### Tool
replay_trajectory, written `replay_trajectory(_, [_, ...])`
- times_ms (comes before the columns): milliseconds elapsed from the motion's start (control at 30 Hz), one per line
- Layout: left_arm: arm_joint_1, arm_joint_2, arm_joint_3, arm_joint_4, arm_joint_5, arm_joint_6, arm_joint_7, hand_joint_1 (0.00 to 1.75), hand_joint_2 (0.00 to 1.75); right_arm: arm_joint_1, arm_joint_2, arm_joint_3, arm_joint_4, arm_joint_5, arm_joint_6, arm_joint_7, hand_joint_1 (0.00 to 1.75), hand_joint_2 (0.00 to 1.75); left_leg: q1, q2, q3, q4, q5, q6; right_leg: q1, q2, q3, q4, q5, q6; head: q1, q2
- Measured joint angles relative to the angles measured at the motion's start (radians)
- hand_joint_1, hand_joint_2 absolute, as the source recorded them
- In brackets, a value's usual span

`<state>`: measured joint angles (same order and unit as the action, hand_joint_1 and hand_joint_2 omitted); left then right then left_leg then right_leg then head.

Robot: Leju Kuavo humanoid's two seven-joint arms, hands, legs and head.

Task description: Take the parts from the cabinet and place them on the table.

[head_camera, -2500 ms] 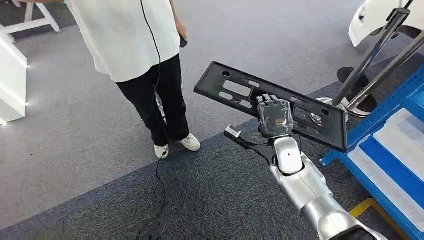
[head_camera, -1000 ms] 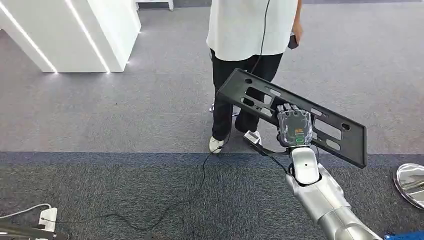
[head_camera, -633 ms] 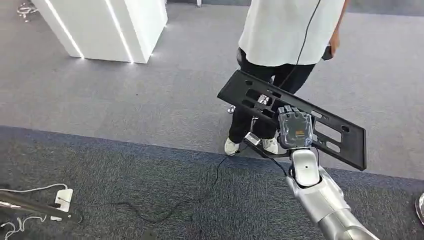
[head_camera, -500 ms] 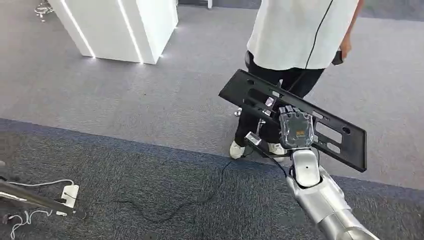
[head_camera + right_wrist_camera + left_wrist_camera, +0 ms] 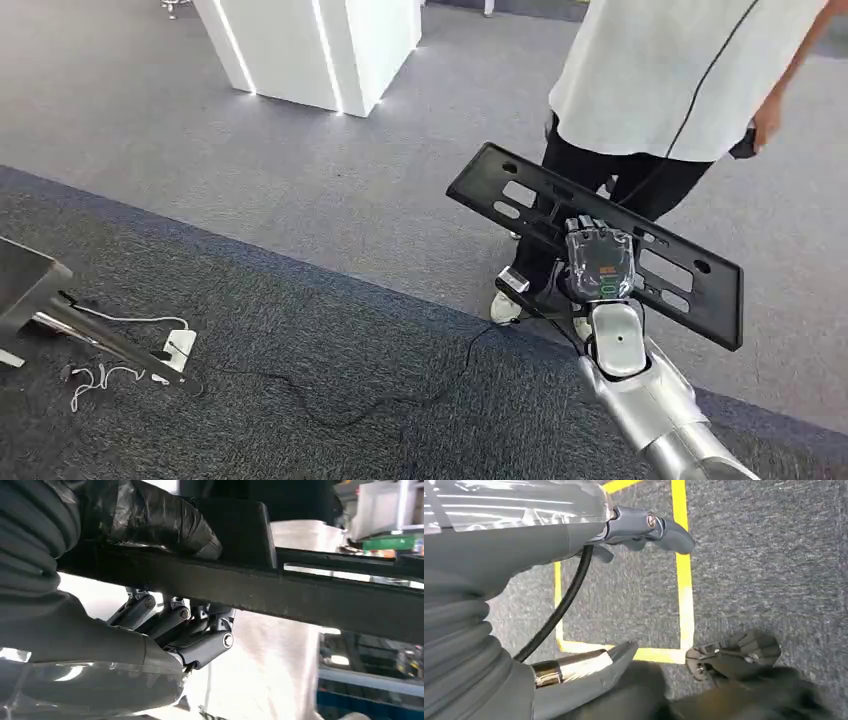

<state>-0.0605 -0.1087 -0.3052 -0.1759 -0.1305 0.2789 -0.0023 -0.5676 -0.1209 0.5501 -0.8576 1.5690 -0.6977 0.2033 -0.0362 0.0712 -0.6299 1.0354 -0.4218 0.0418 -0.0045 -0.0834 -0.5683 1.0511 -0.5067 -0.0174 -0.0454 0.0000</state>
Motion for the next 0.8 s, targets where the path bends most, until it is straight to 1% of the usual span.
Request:
replay_trajectory(33, [-0.002,0.0,0.0,0.0,-0.004,-0.002,0.0,0.0,1.75,0.0,-0.002,0.0,0.0,0.0,0.0,0.002,1.75,1.75,-0.001,-0.01,-0.004,-0.002,0.002,0.004,-0.001,-0.009,0.0,-0.003,0.001,0.005,0.001,0.0])
replay_trajectory(100, [0.004,0.0,0.0,0.0,-0.007,-0.005,0.002,0.0,1.75,0.003,-0.002,0.0,0.0,0.0,0.0,0.001,1.75,1.75,-0.004,-0.032,-0.004,-0.008,0.003,0.013,-0.002,-0.03,0.008,-0.012,0.0,0.01,0.001,0.0])
replay_trajectory(133, [0.005,0.0,0.0,0.0,-0.008,-0.006,0.002,0.0,1.75,0.003,-0.001,0.0,-0.003,0.0,0.0,0.001,1.75,1.75,0.005,-0.042,0.011,-0.03,0.011,0.021,0.004,-0.035,0.012,-0.014,-0.005,0.017,0.001,0.0])
replay_trajectory(167, [0.009,-0.003,0.0,0.0,-0.008,-0.006,0.003,0.0,1.75,0.003,-0.004,0.0,-0.005,0.0,0.0,0.0,1.75,1.75,0.008,-0.051,0.02,-0.043,0.019,0.021,-0.004,0.016,0.01,0.005,-0.014,0.022,0.003,0.0])
replay_trajectory(200, [0.007,-0.002,0.0,0.0,-0.009,-0.006,0.004,0.0,1.75,0.002,-0.005,0.0,-0.007,0.001,0.0,0.0,1.75,1.75,0.013,-0.058,0.021,-0.047,0.02,0.024,-0.003,0.055,-0.016,0.056,-0.046,0.022,0.003,0.0])
replay_trajectory(233, [0.003,-0.001,0.0,0.0,-0.009,-0.006,0.004,0.0,1.75,0.003,-0.006,0.0,-0.007,0.001,0.0,0.0,1.75,1.75,0.015,-0.066,0.021,-0.046,0.021,0.028,-0.004,0.072,-0.052,0.129,-0.08,0.023,0.004,0.0])
replay_trajectory(267, [0.0,-0.002,0.0,0.0,-0.009,-0.006,0.004,0.0,1.75,0.009,-0.012,0.0,-0.006,0.001,0.0,0.0,1.75,1.75,0.015,-0.081,0.022,-0.045,0.02,0.03,-0.006,0.078,-0.094,0.208,-0.11,0.026,0.003,0.0])
replay_trajectory(300, [0.0,-0.002,0.0,0.0,-0.009,-0.009,0.004,0.0,1.75,0.015,-0.015,0.0,-0.006,0.001,0.0,0.0,1.75,1.75,0.015,-0.096,0.022,-0.043,0.02,0.03,-0.009,0.081,-0.131,0.267,-0.122,0.03,0.003,0.0])
replay_trajectory(333, [0.001,-0.002,-0.001,0.0,-0.009,-0.009,0.004,0.0,1.75,0.018,-0.016,0.0,-0.005,0.001,0.0,0.0,1.75,1.75,0.017,-0.109,0.021,-0.039,0.018,0.028,-0.011,0.082,-0.147,0.281,-0.111,0.033,0.003,0.0])
replay_trajectory(367, [0.004,-0.002,-0.001,0.0,-0.009,-0.01,0.004,0.0,1.75,0.02,-0.016,0.0,-0.005,0.001,0.0,0.0,1.75,1.75,0.019,-0.123,0.021,-0.033,0.015,0.025,-0.015,0.082,-0.14,0.249,-0.076,0.036,0.003,0.0])
replay_trajectory(400, [0.007,-0.002,-0.001,0.0,-0.009,-0.01,0.004,0.0,1.75,0.019,-0.016,0.0,-0.006,0.001,0.0,0.0,1.75,1.75,0.023,-0.135,0.021,-0.024,0.01,0.021,-0.02,0.084,-0.11,0.173,-0.023,0.041,0.003,0.0])
replay_trajectory(433, [0.008,-0.002,-0.001,0.0,-0.009,-0.01,0.004,0.0,1.75,0.018,-0.018,0.0,-0.006,0.001,0.0,0.0,1.75,1.75,0.026,-0.147,0.02,-0.012,0.002,0.014,-0.027,0.095,-0.072,0.087,0.025,0.048,0.003,0.0])
replay_trajectory(467, [0.008,-0.002,-0.001,0.0,-0.009,-0.01,0.004,0.0,1.75,0.018,-0.02,0.0,-0.006,0.001,0.0,0.0,1.75,1.75,0.03,-0.158,0.014,0.004,-0.007,0.006,-0.035,0.132,-0.044,0.03,0.027,0.055,0.003,0.0])
replay_trajectory(500, [0.004,-0.001,0.0,0.0,-0.009,-0.008,0.004,0.0,1.75,0.018,-0.02,0.0,-0.006,0.001,0.0,-0.002,1.75,1.75,0.027,-0.171,0.0,0.023,-0.013,-0.002,-0.032,0.156,-0.042,0.023,0.018,0.053,0.008,0.0])
replay_trajectory(533, [0.005,-0.001,0.0,0.0,-0.008,-0.008,0.004,0.0,1.75,0.018,-0.021,0.0,-0.007,0.001,0.0,-0.003,1.75,1.75,0.028,-0.177,-0.005,0.02,-0.012,-0.005,-0.029,0.136,-0.046,0.03,0.02,0.042,0.008,0.0])
replay_trajectory(567, [0.009,-0.001,-0.001,0.0,-0.008,-0.008,0.004,0.0,1.75,0.02,-0.021,0.0,-0.008,0.001,0.0,-0.003,1.75,1.75,0.029,-0.184,-0.006,0.017,-0.01,-0.009,-0.024,0.132,-0.047,0.03,0.02,0.036,0.008,0.0])
replay_trajectory(600, [0.012,-0.001,-0.001,0.0,-0.008,-0.008,0.004,0.0,1.75,0.02,-0.02,0.0,-0.008,0.001,0.0,-0.004,1.75,1.75,0.032,-0.192,-0.008,0.014,-0.006,-0.015,-0.021,0.123,-0.047,0.03,0.022,0.029,0.008,0.0])
replay_trajectory(633, [0.015,-0.001,-0.001,0.0,-0.008,-0.008,0.004,0.0,1.75,0.017,-0.017,0.0,-0.008,0.001,0.0,-0.004,1.75,1.75,0.033,-0.2,-0.013,0.019,-0.008,-0.018,-0.029,0.113,-0.045,0.023,0.026,0.021,0.007,0.0])
replay_trajectory(667, [0.018,0.0,-0.001,0.0,-0.008,-0.008,0.004,0.0,1.75,0.014,-0.016,0.0,-0.008,0.001,0.0,-0.004,1.75,1.75,0.03,-0.156,-0.014,0.03,-0.017,-0.021,-0.028,0.103,-0.041,0.019,0.027,0.015,0.007,0.0])
replay_trajectory(700, [0.017,0.0,-0.001,0.0,-0.008,-0.008,0.004,0.0,1.75,0.014,-0.016,0.0,-0.008,0.001,0.0,-0.003,1.75,1.75,0.029,-0.11,-0.035,0.075,-0.049,-0.028,-0.026,0.094,-0.039,0.016,0.028,0.009,0.003,0.0])
replay_trajectory(733, [0.015,0.0,-0.001,0.0,-0.008,-0.007,0.004,0.0,1.75,0.014,-0.017,0.0,-0.008,0.001,0.0,-0.003,1.75,1.75,0.032,-0.09,-0.07,0.149,-0.09,-0.033,-0.023,0.083,-0.04,0.016,0.028,0.008,0.004,0.0])
replay_trajectory(767, [0.013,0.0,-0.001,0.0,-0.008,-0.007,0.004,0.0,1.75,0.015,-0.017,0.0,-0.008,0.001,0.0,-0.003,1.75,1.75,0.035,-0.082,-0.108,0.228,-0.126,-0.035,-0.02,0.071,-0.04,0.016,0.026,0.006,0.003,0.0])
replay_trajectory(800, [0.013,0.0,0.0,0.0,-0.008,-0.007,0.004,0.0,1.75,0.017,-0.017,0.0,-0.008,0.001,0.0,-0.003,1.75,1.75,0.037,-0.079,-0.143,0.299,-0.151,-0.036,-0.018,0.059,-0.04,0.016,0.025,0.004,0.004,0.0])
